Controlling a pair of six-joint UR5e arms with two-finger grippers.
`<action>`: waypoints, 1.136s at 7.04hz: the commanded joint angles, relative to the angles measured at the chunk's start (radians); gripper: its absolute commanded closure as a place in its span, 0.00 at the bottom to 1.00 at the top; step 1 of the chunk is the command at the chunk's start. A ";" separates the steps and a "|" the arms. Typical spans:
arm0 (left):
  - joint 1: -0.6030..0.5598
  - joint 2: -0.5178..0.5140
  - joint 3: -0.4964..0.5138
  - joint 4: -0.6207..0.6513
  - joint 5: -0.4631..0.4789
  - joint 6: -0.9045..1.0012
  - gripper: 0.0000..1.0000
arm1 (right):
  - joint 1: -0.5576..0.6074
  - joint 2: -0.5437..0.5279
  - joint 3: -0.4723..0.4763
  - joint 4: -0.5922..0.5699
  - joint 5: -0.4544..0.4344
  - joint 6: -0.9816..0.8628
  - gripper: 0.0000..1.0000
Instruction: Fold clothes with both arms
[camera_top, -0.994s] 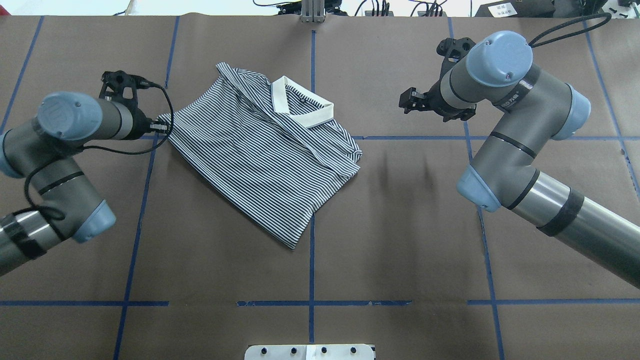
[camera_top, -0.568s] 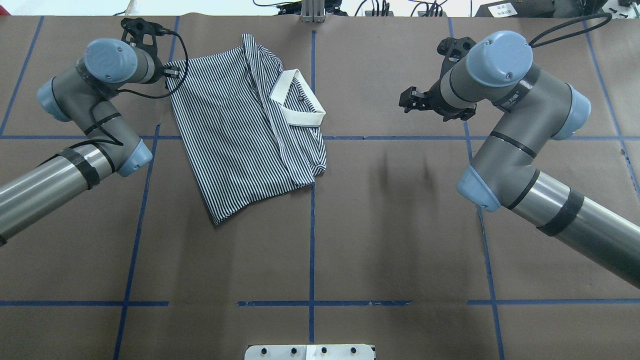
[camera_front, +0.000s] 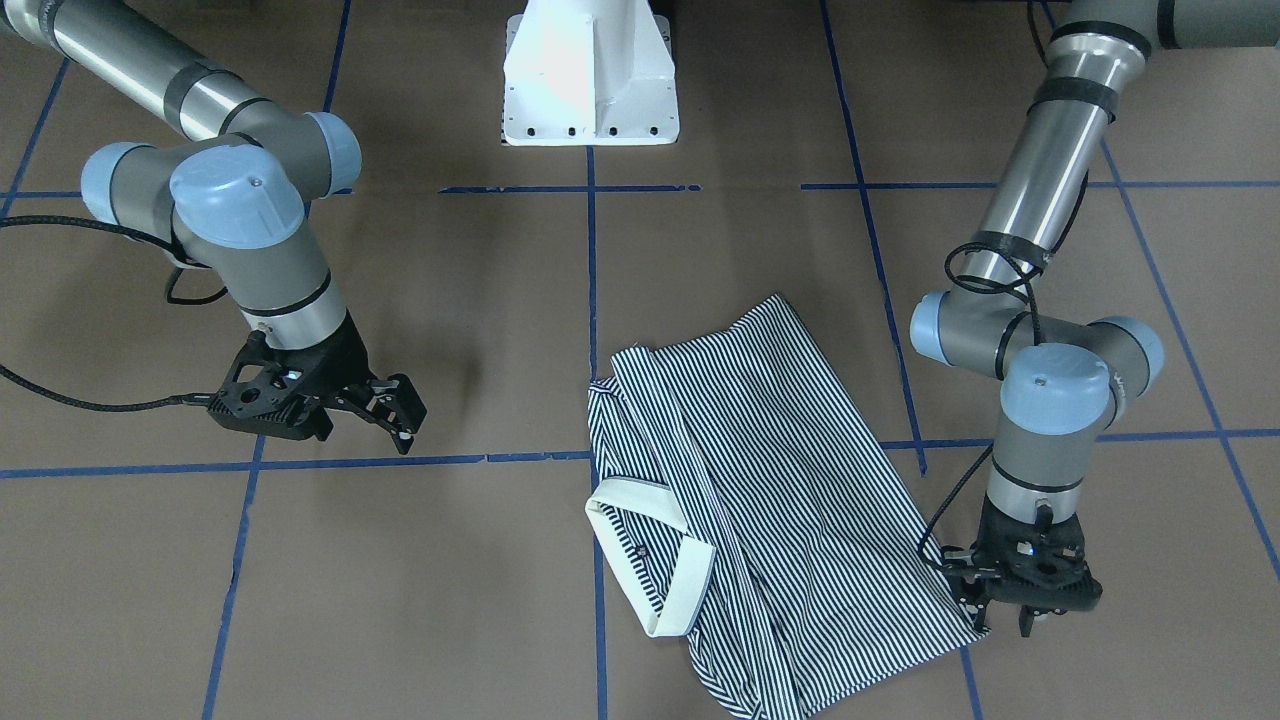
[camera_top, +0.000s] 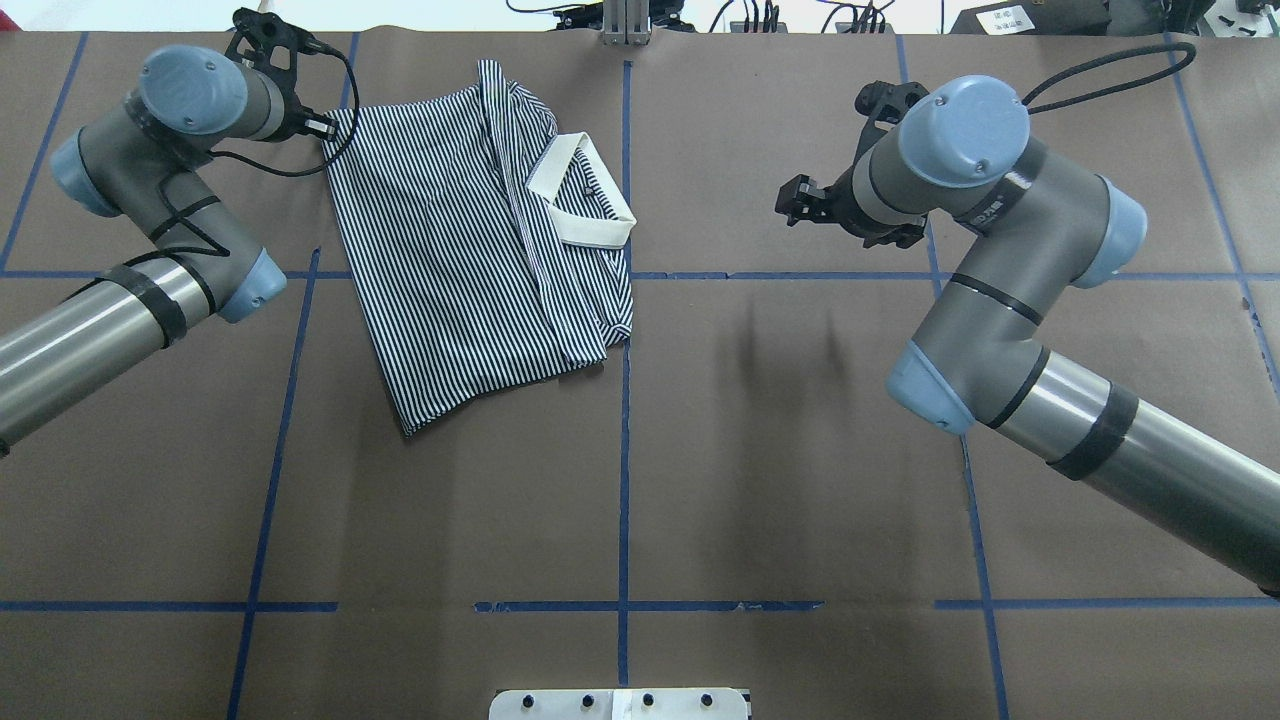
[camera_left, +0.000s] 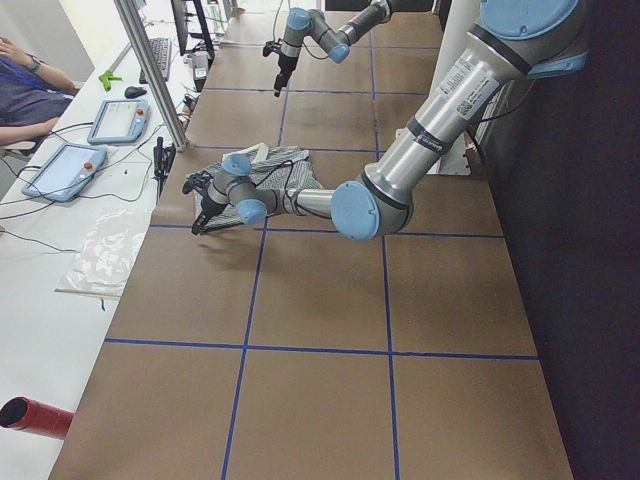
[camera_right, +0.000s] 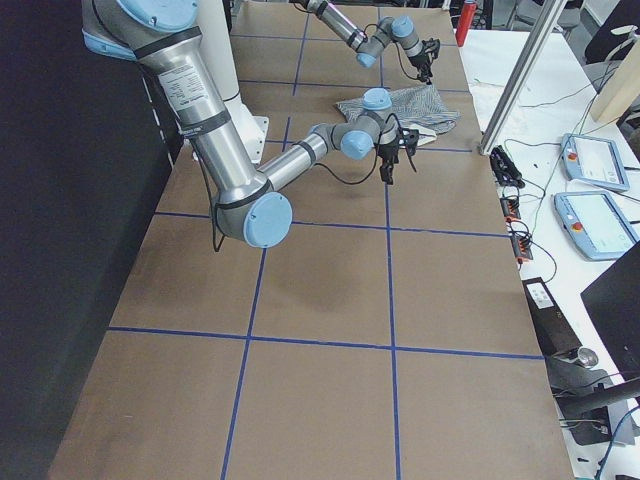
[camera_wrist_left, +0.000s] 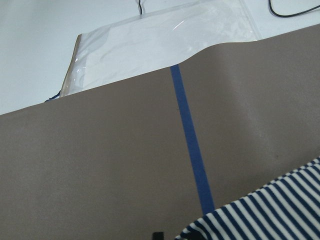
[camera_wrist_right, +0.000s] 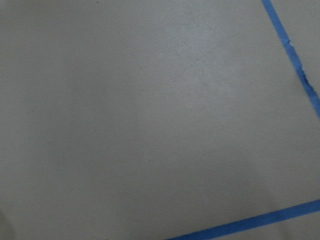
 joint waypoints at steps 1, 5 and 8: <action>-0.042 0.061 -0.079 -0.023 -0.127 0.089 0.00 | -0.065 0.190 -0.172 -0.002 -0.140 0.243 0.13; -0.043 0.061 -0.098 -0.025 -0.132 0.080 0.00 | -0.174 0.439 -0.528 0.164 -0.313 0.482 0.37; -0.043 0.064 -0.101 -0.023 -0.132 0.071 0.00 | -0.199 0.472 -0.601 0.165 -0.348 0.479 0.39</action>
